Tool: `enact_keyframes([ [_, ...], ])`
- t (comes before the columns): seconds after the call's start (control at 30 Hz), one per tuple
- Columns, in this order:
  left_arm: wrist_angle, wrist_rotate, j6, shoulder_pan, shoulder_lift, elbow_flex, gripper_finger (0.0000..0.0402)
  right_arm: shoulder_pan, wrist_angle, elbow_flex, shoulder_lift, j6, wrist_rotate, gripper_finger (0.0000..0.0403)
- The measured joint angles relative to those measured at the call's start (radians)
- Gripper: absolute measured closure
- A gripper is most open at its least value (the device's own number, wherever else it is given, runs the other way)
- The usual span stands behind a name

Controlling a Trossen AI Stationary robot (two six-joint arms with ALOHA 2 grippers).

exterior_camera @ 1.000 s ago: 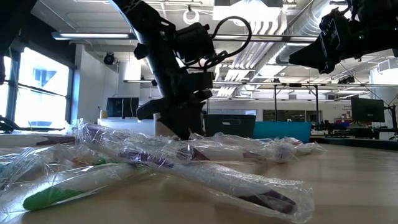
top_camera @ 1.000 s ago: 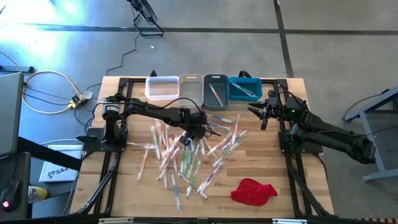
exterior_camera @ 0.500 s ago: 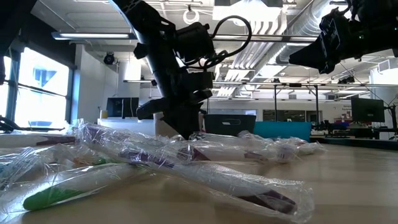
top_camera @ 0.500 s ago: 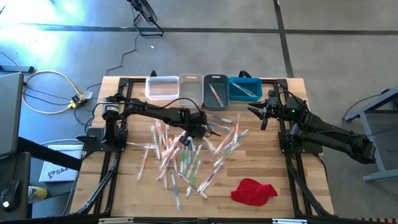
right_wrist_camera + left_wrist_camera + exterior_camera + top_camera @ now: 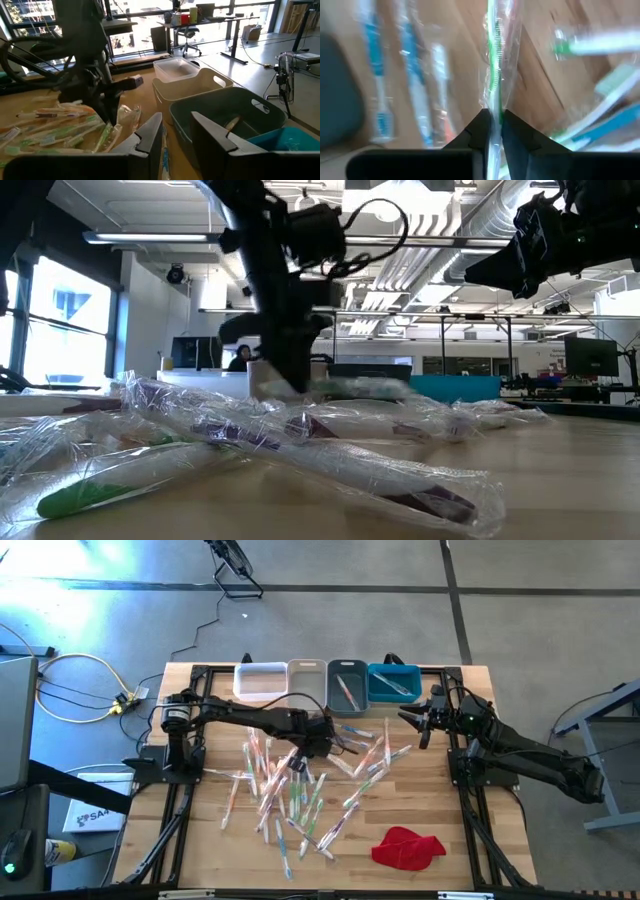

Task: Pick & Place Toothbrushes
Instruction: Put the green toothbrush into the gray bin

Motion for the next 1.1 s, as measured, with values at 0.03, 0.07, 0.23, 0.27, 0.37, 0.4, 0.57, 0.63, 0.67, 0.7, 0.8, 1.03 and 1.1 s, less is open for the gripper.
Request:
enact_keyframes([
  [0.03,-0.026,0.005,-0.022,0.0,0.0,0.021,0.0372,0.0,0.0,0.0,0.0,0.0,0.0,0.031],
  [0.07,-0.05,0.008,-0.044,0.0,0.0,0.04,0.0374,0.0,0.0,0.0,0.0,0.0,0.0,0.031],
  [0.23,-0.087,0.024,-0.142,0.0,-0.001,0.108,0.0376,0.0,-0.002,0.0,0.0,0.0,0.0,0.031],
  [0.27,-0.099,0.024,-0.157,0.001,-0.001,0.114,0.0376,0.0,-0.004,0.0,0.0,0.0,0.0,0.031],
  [0.37,-0.125,0.024,-0.197,0.009,-0.001,0.137,0.0377,0.0,-0.006,0.0,0.0,0.0,0.0,0.031],
  [0.4,-0.13,0.024,-0.216,0.014,-0.001,0.143,0.0377,0.0,-0.007,0.0,0.0,0.0,0.0,0.031],
  [0.57,-0.147,0.007,-0.318,0.041,0.0,0.164,0.0378,0.0,-0.008,0.0,0.0,-0.004,0.0,0.031],
  [0.63,-0.138,-0.017,-0.382,0.049,0.0,0.166,0.0378,0.0,-0.009,0.0,0.0,-0.014,0.0,0.031],
  [0.67,-0.137,-0.036,-0.414,0.053,0.0,0.166,0.0378,0.0,-0.01,0.0,0.0,-0.017,0.0,0.031],
  [0.7,-0.132,-0.058,-0.444,0.059,0.0,0.166,0.0378,0.0,-0.013,0.0,0.0,-0.018,0.0,0.031],
  [0.8,-0.13,-0.098,-0.495,0.061,0.0,0.166,0.0378,0.0,-0.015,0.0,0.0,-0.019,0.0,0.031],
  [1.03,-0.128,-0.11,-0.472,0.06,-0.004,0.17,0.0371,0.0,-0.02,0.0,0.0,-0.019,0.0,0.031],
  [1.1,-0.138,-0.11,-0.49,0.065,-0.009,0.187,0.0373,0.0,-0.021,0.0,0.0,-0.019,0.0,0.031],
])
